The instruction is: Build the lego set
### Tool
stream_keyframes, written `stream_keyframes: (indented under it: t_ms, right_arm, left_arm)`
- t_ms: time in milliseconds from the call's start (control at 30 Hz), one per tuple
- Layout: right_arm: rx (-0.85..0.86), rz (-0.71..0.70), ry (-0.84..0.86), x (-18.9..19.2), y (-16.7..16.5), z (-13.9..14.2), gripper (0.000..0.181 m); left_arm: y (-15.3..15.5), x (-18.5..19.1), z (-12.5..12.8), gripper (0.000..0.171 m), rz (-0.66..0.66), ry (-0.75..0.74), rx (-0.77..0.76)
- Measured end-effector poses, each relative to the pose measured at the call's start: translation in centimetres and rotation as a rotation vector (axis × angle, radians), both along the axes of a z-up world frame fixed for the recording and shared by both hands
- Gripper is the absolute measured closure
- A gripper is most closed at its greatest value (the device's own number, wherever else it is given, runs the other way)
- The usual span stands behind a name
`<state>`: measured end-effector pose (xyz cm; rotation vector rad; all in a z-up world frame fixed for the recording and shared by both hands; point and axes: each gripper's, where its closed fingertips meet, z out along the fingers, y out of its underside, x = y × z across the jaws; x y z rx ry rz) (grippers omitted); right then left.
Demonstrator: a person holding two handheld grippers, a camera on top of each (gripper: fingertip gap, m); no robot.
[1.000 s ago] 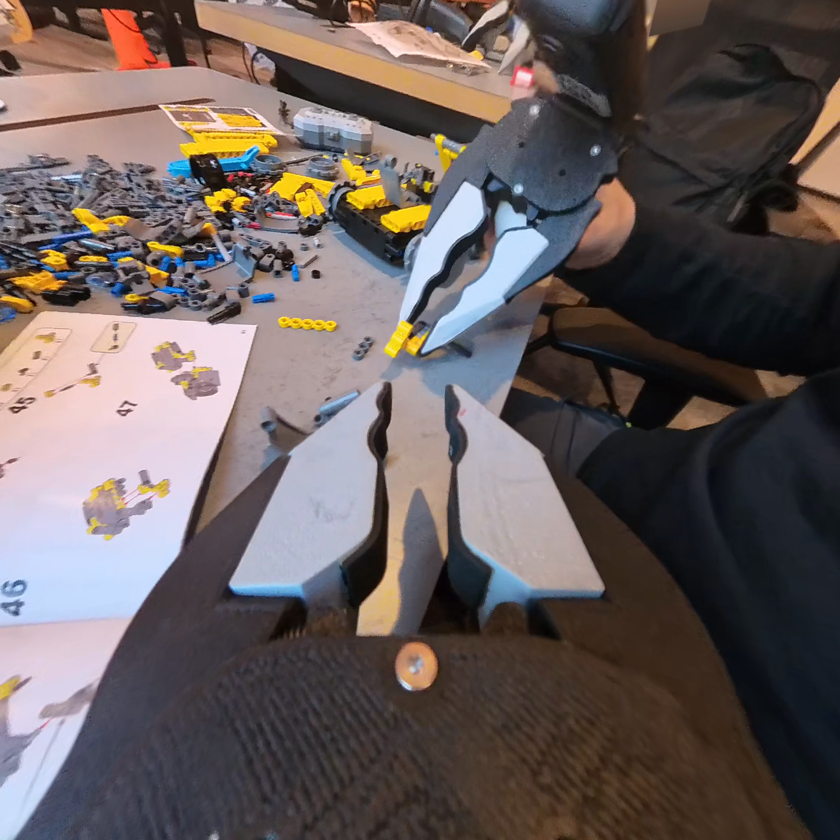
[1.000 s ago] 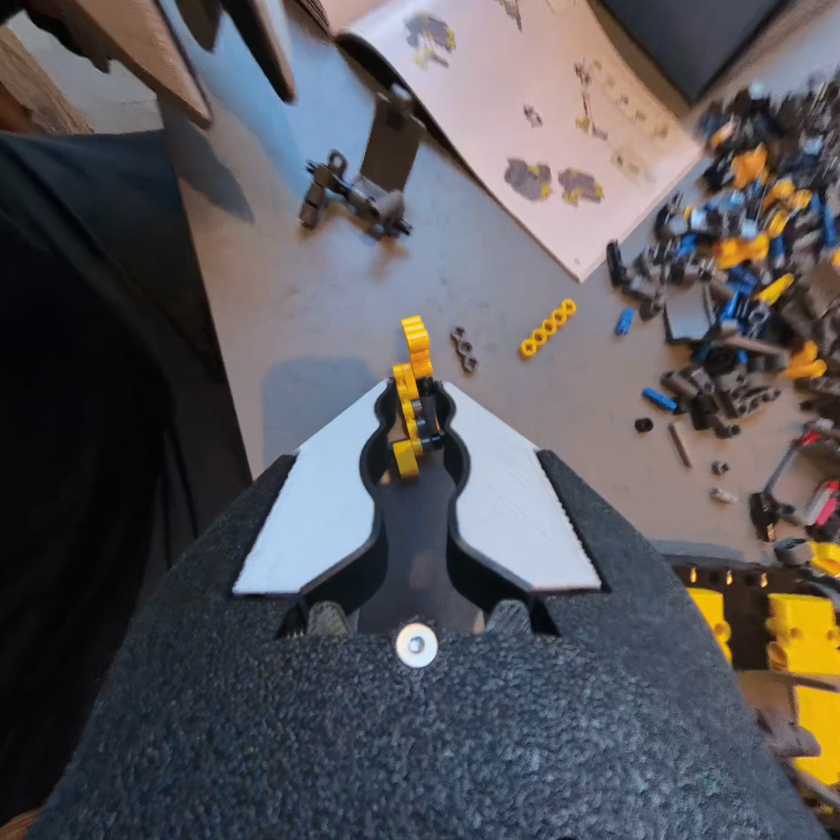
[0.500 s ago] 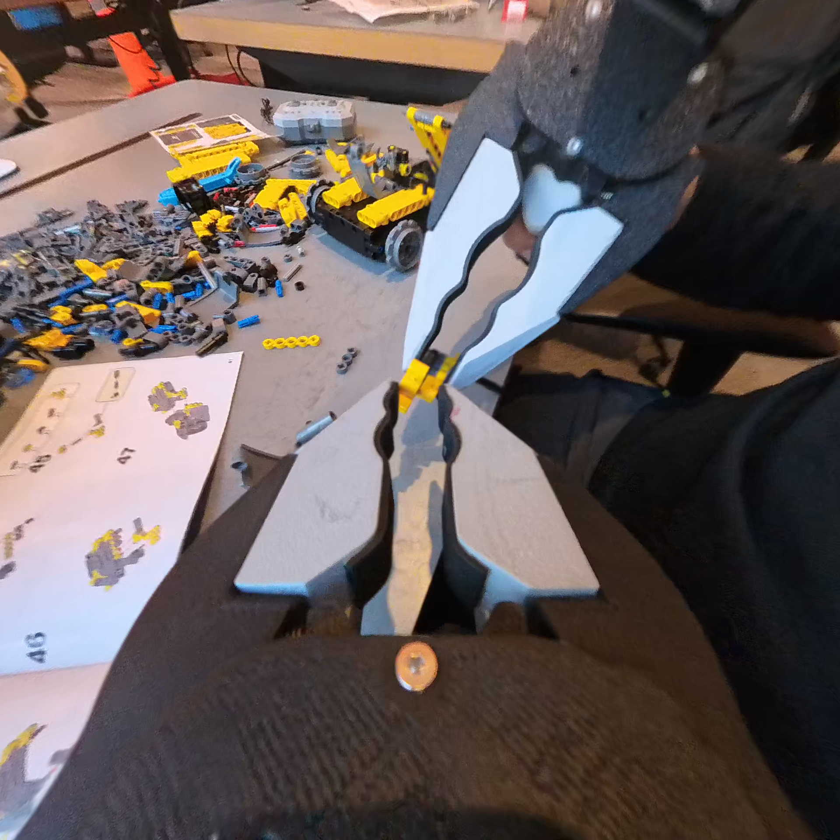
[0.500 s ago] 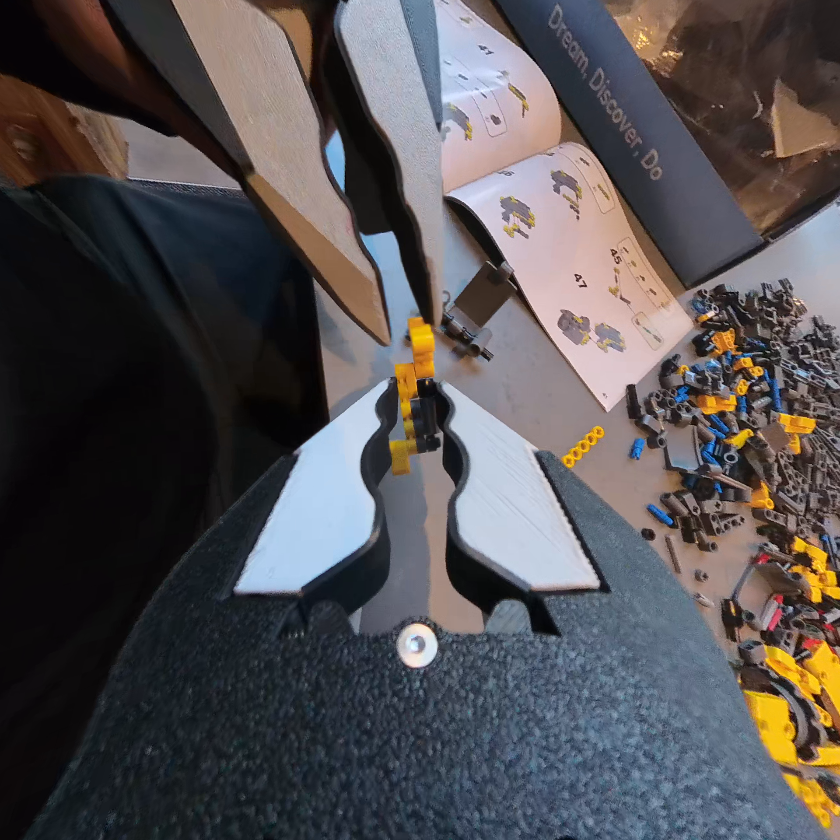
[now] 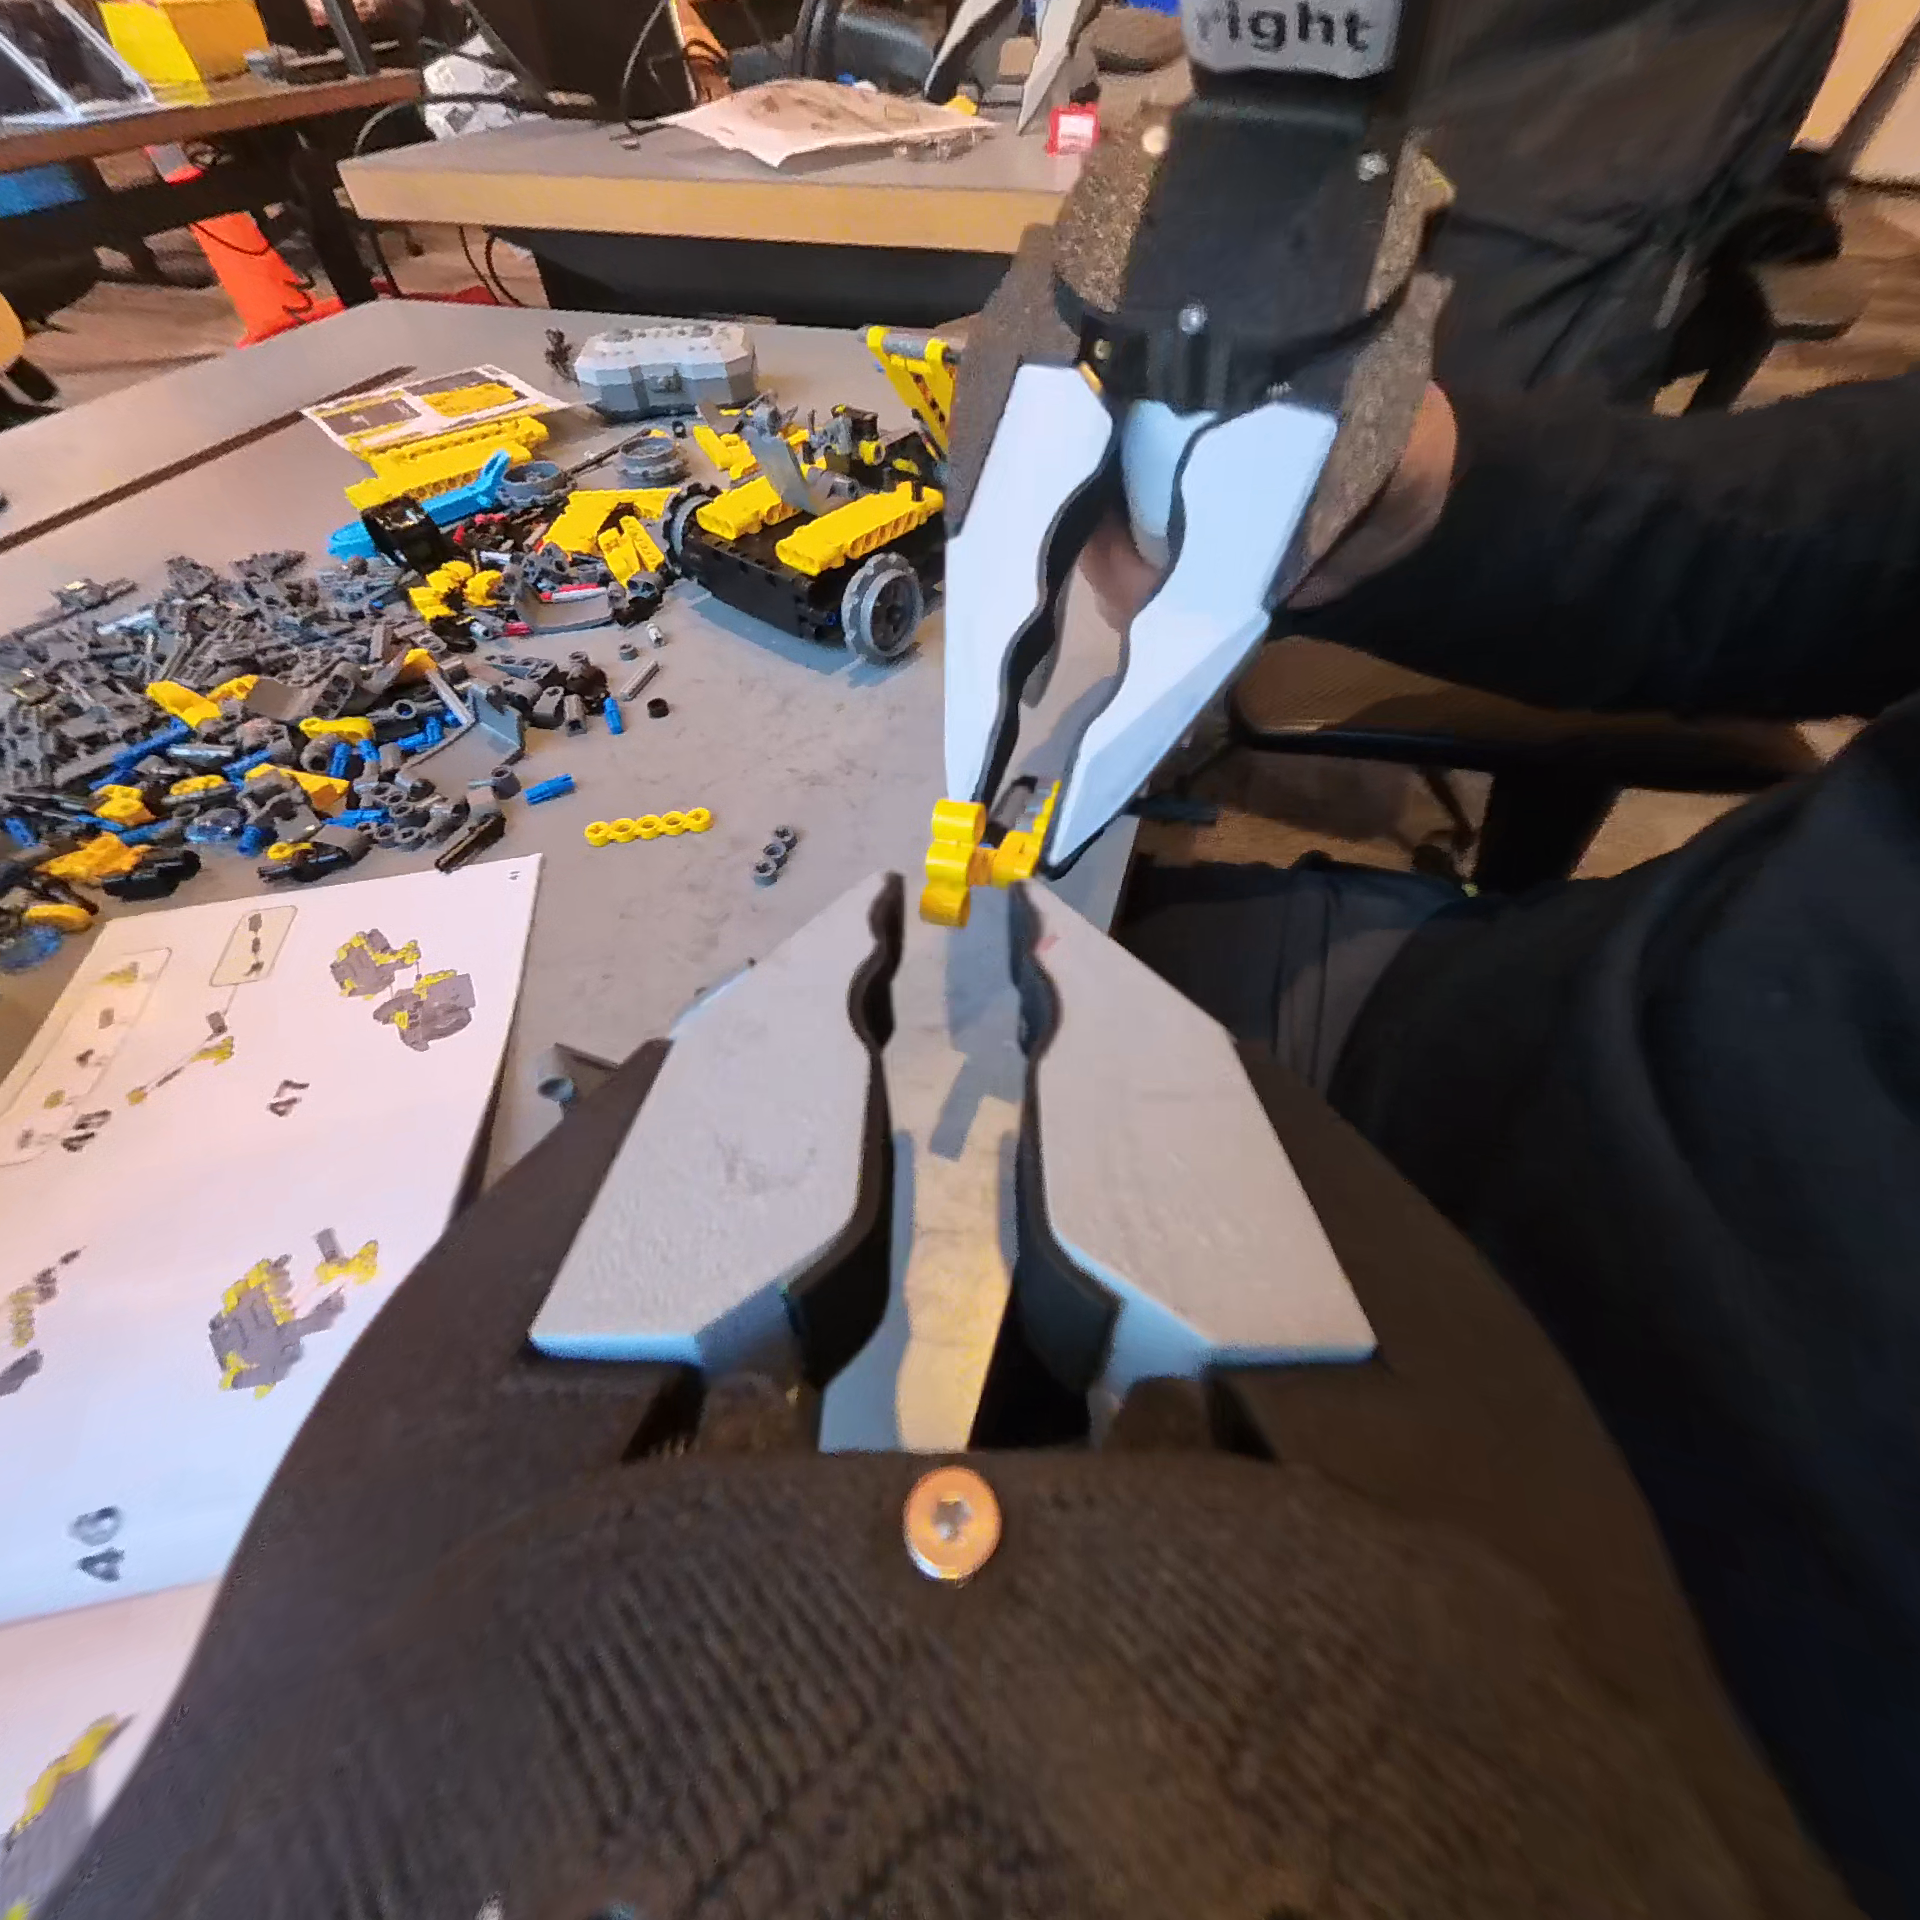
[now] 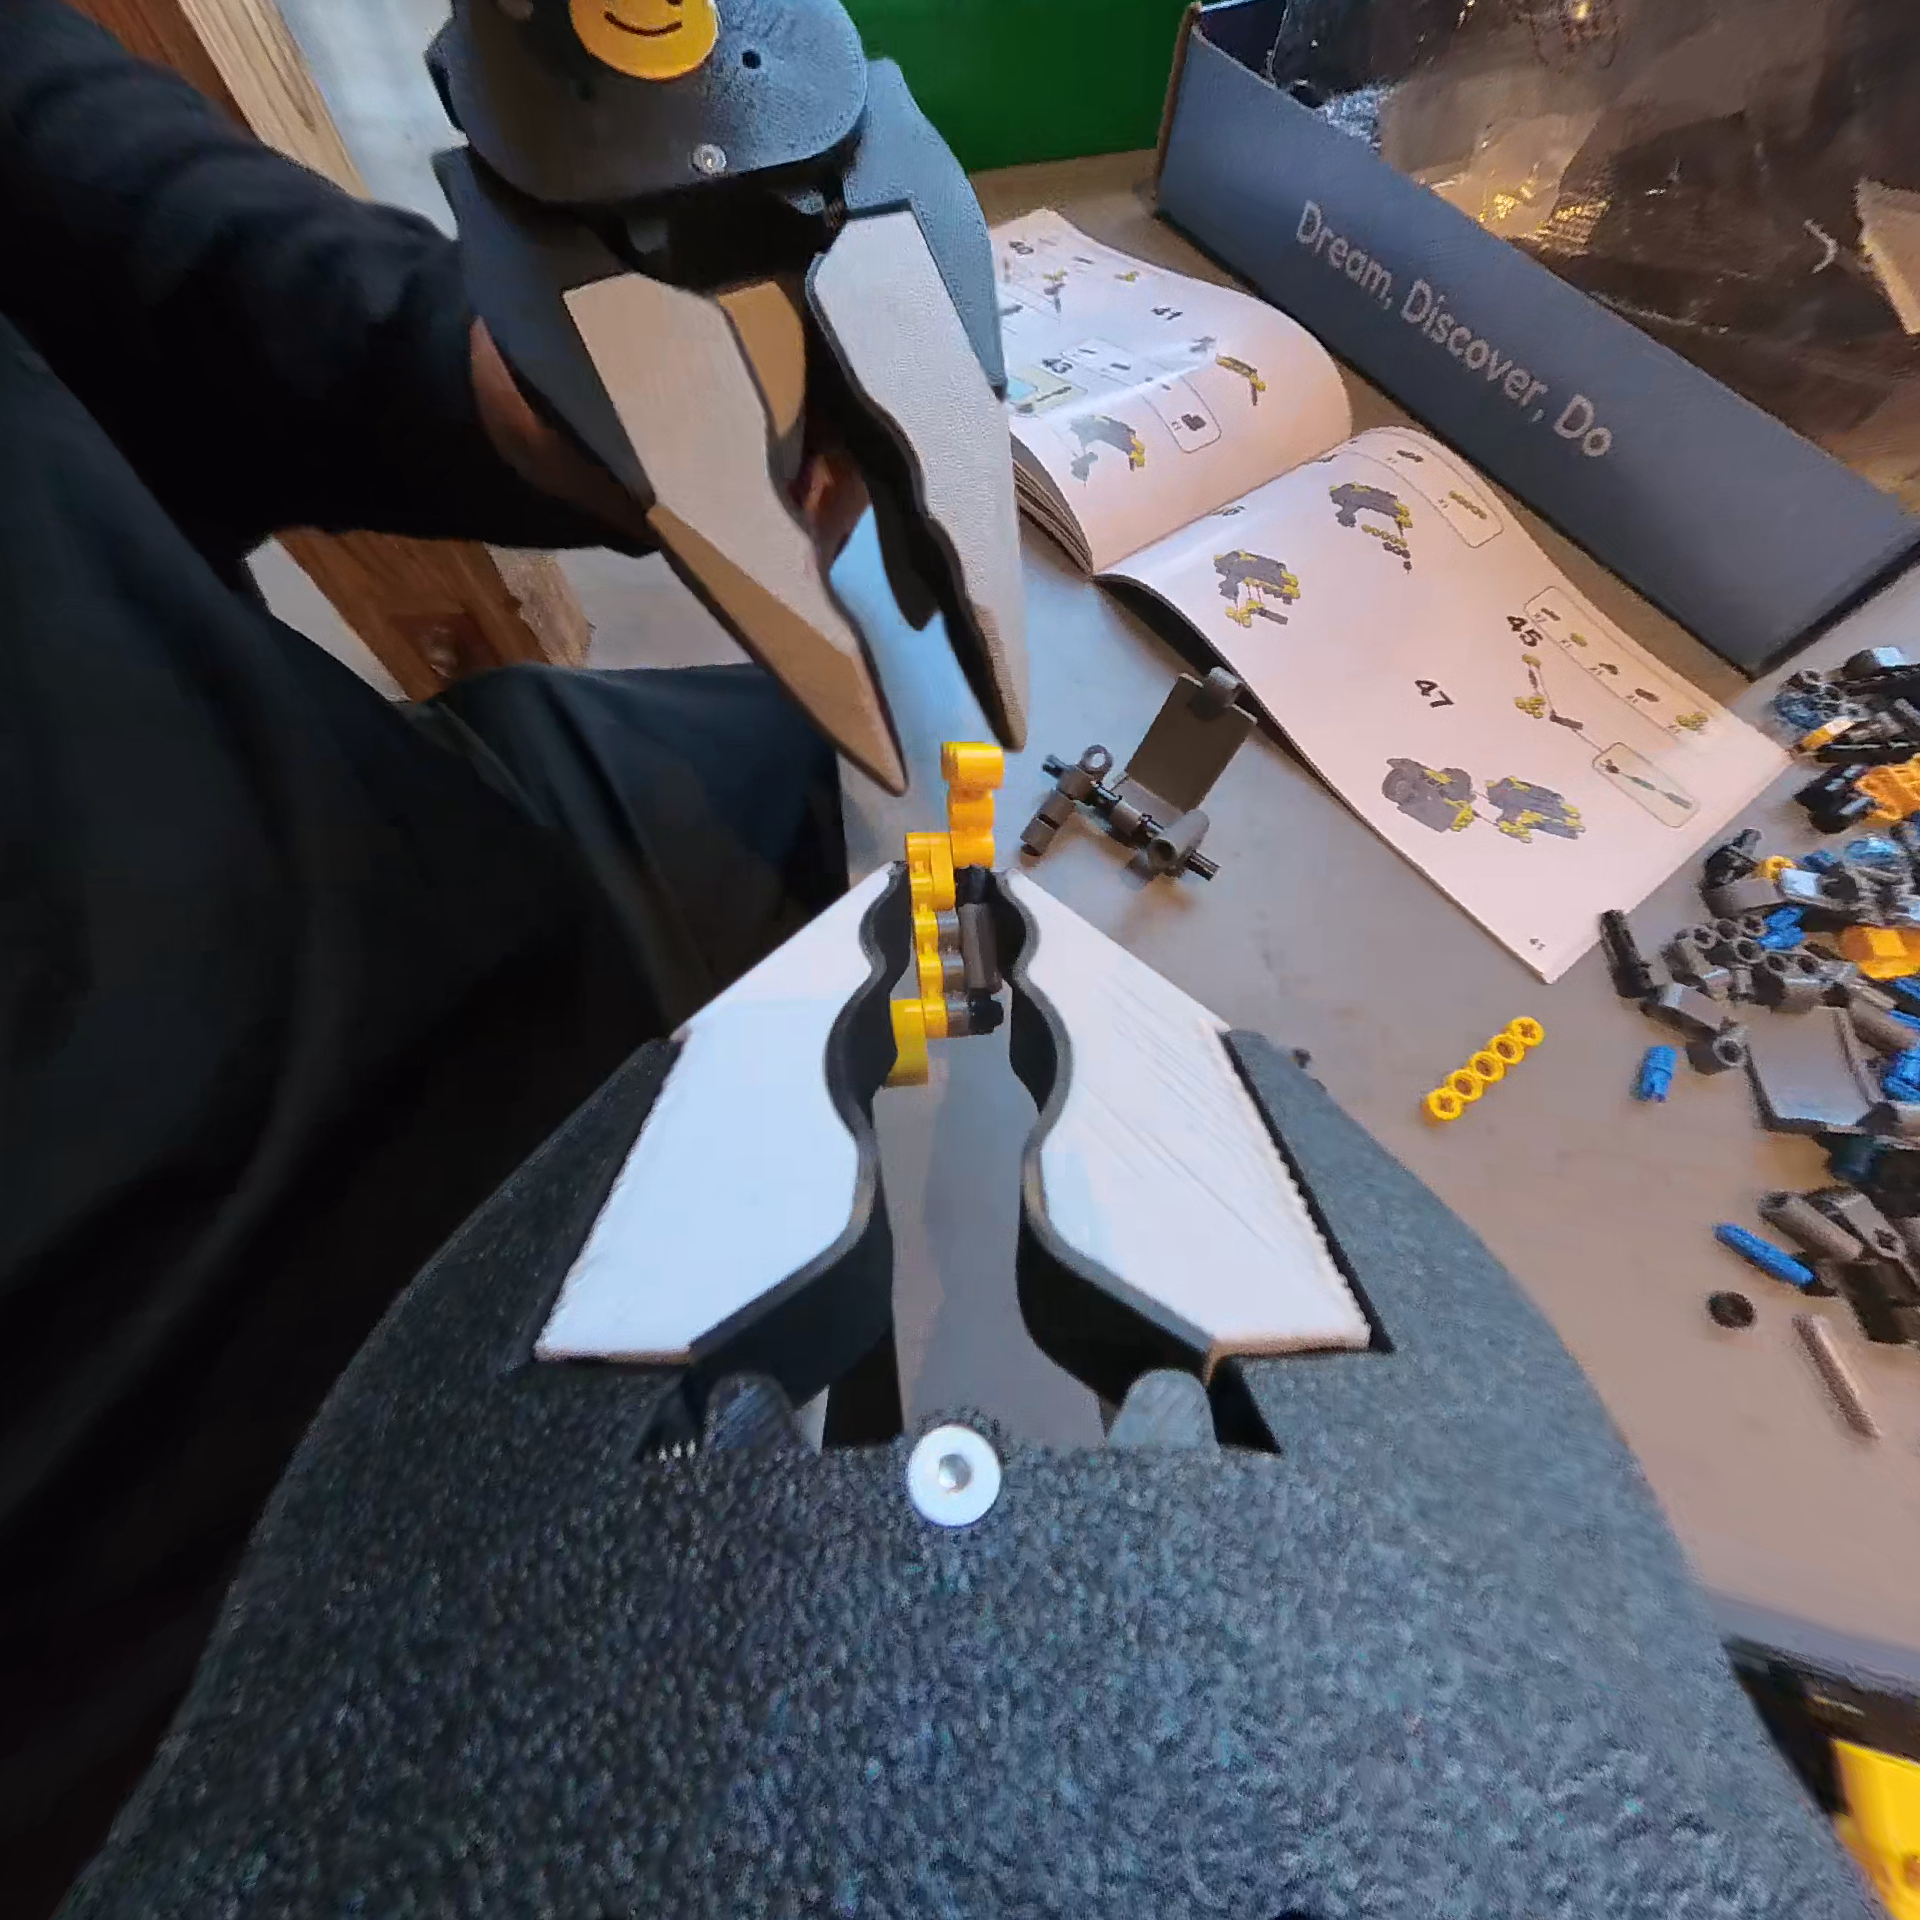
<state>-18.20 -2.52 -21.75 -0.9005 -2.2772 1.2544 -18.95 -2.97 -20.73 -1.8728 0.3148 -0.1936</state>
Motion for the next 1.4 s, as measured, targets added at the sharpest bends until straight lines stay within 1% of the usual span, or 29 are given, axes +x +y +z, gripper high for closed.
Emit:
stream_keyframes:
  t_ms: [33,100,133,200,233,300,367,500,600,700,767,867,967,1000,1033,1100,1167,1200,1267,1333,1400]
  right_arm:
    - [-0.032,0.01,-0.019,0.1,-0.1,0.0,0.167]
    - [-0.098,0.031,-0.077,0.4,-0.3,-0.1,0.167]
    - [-0.126,0.038,-0.105,0.4,-0.4,-0.2,0.167]
    - [-0.177,0.037,-0.137,0.4,-0.3,-0.1,0.167]
    - [-0.203,0.033,-0.149,0.3,-0.3,0.0,0.167]
    - [-0.243,0.015,-0.161,0.1,-0.3,0.1,0.167]
    - [-0.283,-0.016,-0.156,-0.3,-0.1,0.3,0.167]
    - [-0.455,-0.078,-0.115,-1.4,0.4,2.0,0.167]
    - [-0.586,-0.124,-0.062,-2.1,0.8,3.5,0.167]
    - [-0.627,-0.156,-0.042,-2.7,0.7,3.5,0.167]
    - [-0.599,-0.17,-0.035,-2.9,0.6,3.1,0.167]
    - [-0.478,-0.187,-0.031,-3.1,0.9,2.3,0.167]
    - [-0.357,-0.213,-0.023,-3.1,1.6,1.7,0.168]
    - [-0.318,-0.22,-0.025,-3.0,1.8,1.4,0.173]
    - [-0.277,-0.23,-0.023,-3.0,2.0,1.0,0.181]
    - [-0.202,-0.27,0.003,-3.1,2.7,0.4,0.181]
    - [-0.123,-0.305,0.003,-3.3,3.4,-0.8,0.181]
    - [-0.082,-0.323,-0.009,-3.3,3.7,-1.6,0.181]
    - [-0.016,-0.355,-0.032,-3.4,4.3,-2.8,0.181]
    - [0.008,-0.368,-0.001,-3.6,4.5,-2.5,0.181]
    - [0.053,-0.401,0.018,-3.7,5.3,-2.5,0.177]
  left_arm:
    - [0.0,-0.1,-0.2,0.147,0.002,0.04,-0.004]
    - [-0.1,0.1,-0.4,0.145,-0.015,0.152,0.008]
    - [-0.2,0.0,-0.5,0.148,-0.014,0.224,0.014]
    - [-0.2,0.0,-0.8,0.162,-0.002,0.364,0.026]
    - [-0.2,-0.2,-0.7,0.163,0.018,0.419,0.044]
    - [0.0,-0.5,-0.6,0.163,0.059,0.47,0.058]
    - [0.2,-1.1,-0.4,0.163,0.119,0.445,0.064]
    - [0.7,-2.1,1.1,0.163,0.256,0.25,0.115]
    - [0.9,-2.6,1.8,0.163,0.303,0.127,0.147]
    - [0.7,-3.2,1.9,0.163,0.332,0.048,0.16]
    - [0.7,-3.5,1.5,0.163,0.335,0.041,0.147]
    - [0.9,-3.8,1.2,0.163,0.329,0.075,0.135]
    - [1.2,-3.9,0.5,0.163,0.338,0.051,0.108]
    - [1.4,-3.8,0.2,0.163,0.341,0.038,0.092]
    - [1.5,-3.9,-0.1,0.163,0.343,0.029,0.08]
    - [1.6,-4.0,-0.7,0.162,0.35,0.023,0.045]
    - [1.7,-4.3,-0.9,0.161,0.365,0.023,0.033]
    - [1.8,-4.4,-1.3,0.156,0.372,0.024,0.011]
    - [1.7,-5.1,-2.6,0.153,0.405,0.042,-0.073]
    - [1.5,-5.6,-3.4,0.155,0.419,0.066,-0.124]
    - [1.2,-5.9,-3.2,0.153,0.428,0.075,-0.112]
